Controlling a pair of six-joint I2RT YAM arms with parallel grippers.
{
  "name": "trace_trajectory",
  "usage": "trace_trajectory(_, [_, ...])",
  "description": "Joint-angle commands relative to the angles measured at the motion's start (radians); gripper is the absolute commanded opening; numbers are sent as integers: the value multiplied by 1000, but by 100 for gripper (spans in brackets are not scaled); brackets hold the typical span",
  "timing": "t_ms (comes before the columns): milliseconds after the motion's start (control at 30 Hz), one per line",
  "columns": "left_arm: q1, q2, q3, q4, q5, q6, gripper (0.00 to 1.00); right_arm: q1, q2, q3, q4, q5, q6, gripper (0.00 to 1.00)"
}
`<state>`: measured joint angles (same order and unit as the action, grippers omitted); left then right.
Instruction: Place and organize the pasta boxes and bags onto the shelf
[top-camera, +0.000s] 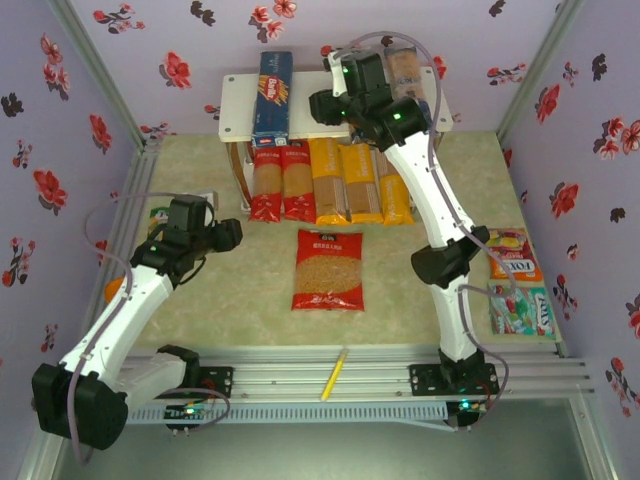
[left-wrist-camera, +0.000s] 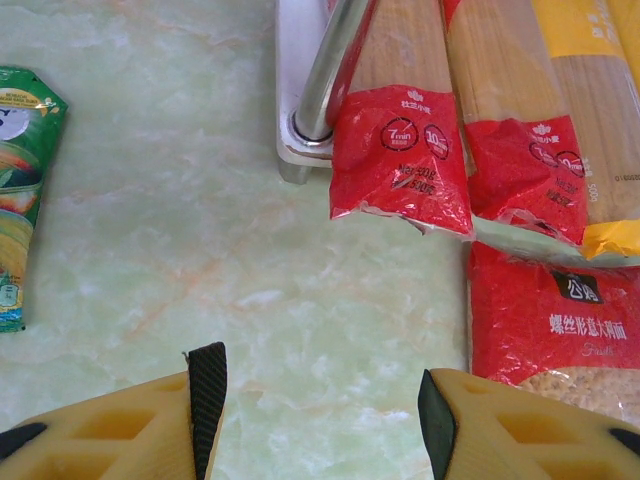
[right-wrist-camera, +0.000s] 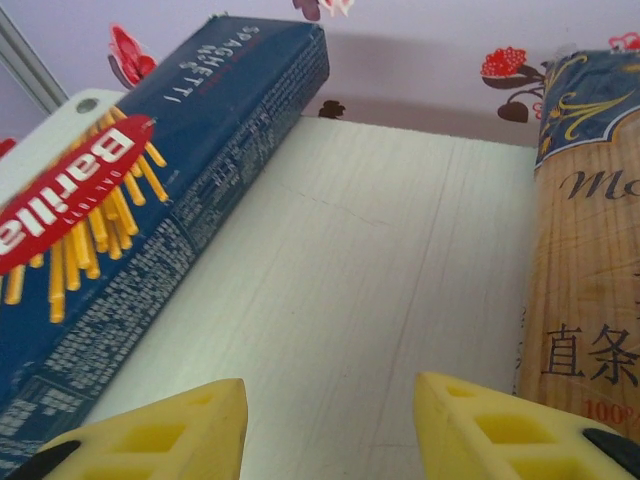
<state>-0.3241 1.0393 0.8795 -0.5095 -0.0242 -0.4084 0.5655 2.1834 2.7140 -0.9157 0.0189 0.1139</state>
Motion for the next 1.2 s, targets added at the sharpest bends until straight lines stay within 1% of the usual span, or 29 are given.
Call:
trace_trajectory(0, [11, 7, 13, 3, 4, 20, 55, -12, 19, 33, -33, 31, -26, 48])
trace_trajectory(133, [14, 10, 10, 5, 4, 22, 55, -19, 25, 33, -47, 62, -28, 49])
trace_trajectory(567, [16, 2, 4, 4, 4, 20, 55, -53, 29, 30, -77, 106, 26, 49])
trace_trajectory(733, [17, 3, 3, 7, 5, 19, 55, -53, 30, 28, -61, 52, 36, 49])
trace_trajectory(833, [17, 5, 2, 9, 5, 17, 55, -53, 29, 27, -45, 47, 47, 50])
trace_trajectory(1167, [18, 1, -1, 4, 5, 17, 55, -54, 39, 27, -73, 186, 83, 51])
